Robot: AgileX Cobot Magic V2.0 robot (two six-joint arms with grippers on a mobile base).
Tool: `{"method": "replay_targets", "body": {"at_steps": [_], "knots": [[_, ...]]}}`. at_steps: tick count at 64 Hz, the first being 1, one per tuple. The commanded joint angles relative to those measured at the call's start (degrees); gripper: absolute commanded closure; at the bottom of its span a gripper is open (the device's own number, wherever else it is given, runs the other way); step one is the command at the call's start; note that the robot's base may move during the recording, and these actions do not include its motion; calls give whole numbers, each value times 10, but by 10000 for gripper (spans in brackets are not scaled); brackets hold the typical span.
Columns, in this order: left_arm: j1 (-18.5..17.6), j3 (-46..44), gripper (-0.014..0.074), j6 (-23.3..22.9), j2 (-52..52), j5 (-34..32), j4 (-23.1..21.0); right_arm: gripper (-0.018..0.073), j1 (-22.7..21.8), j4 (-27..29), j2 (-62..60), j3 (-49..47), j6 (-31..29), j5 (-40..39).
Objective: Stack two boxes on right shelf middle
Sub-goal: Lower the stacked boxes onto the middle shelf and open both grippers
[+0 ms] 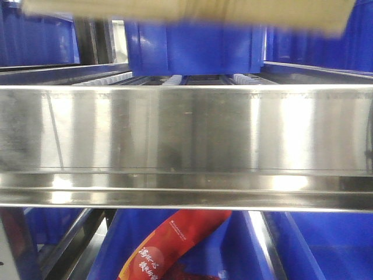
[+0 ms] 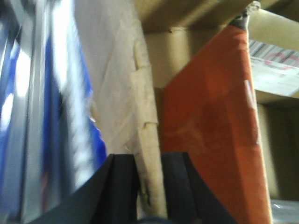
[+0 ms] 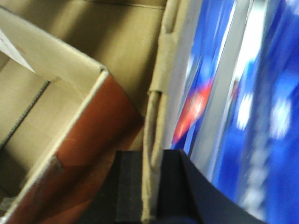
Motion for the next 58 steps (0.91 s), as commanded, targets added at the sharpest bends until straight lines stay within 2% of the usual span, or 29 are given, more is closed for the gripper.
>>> {"method": "replay_targets", "body": {"at_steps": [1, 11, 16, 21, 24, 29, 33, 34, 38, 42, 48, 58], "knots": [[3, 16, 708, 3, 13, -20, 39, 715, -2, 0, 0, 31, -4, -14], [3, 18, 708, 9, 47, -20, 49, 706, -2, 0, 6, 78, -4, -48], [3, 18, 695, 13, 60, -20, 49, 655, -2, 0, 10, 85, -4, -49], [3, 18, 623, 13, 66, -20, 46, 554, -2, 0, 14, 85, -4, -50], [3, 18, 551, 13, 66, -20, 40, 453, -2, 0, 14, 85, -4, -52], [3, 18, 365, 14, 66, -20, 40, 277, -2, 0, 14, 84, -4, -54], [3, 18, 171, 14, 65, -20, 40, 120, -2, 0, 13, 84, -4, -56], [3, 18, 150, 14, 65, -20, 40, 106, -2, 0, 12, 84, -4, -56], [3, 18, -36, 14, 63, -20, 40, 15, -2, 0, 7, 84, -4, -58], [3, 18, 11, 14, 57, -20, 37, -3, -2, 0, 1, 84, -4, -63], [2, 18, 104, 14, 40, -20, 25, 34, -2, 0, -18, 83, -4, -75], [2, 18, 221, 19, 4, -20, 21, 194, -2, 0, -62, 83, -4, -97]]}}
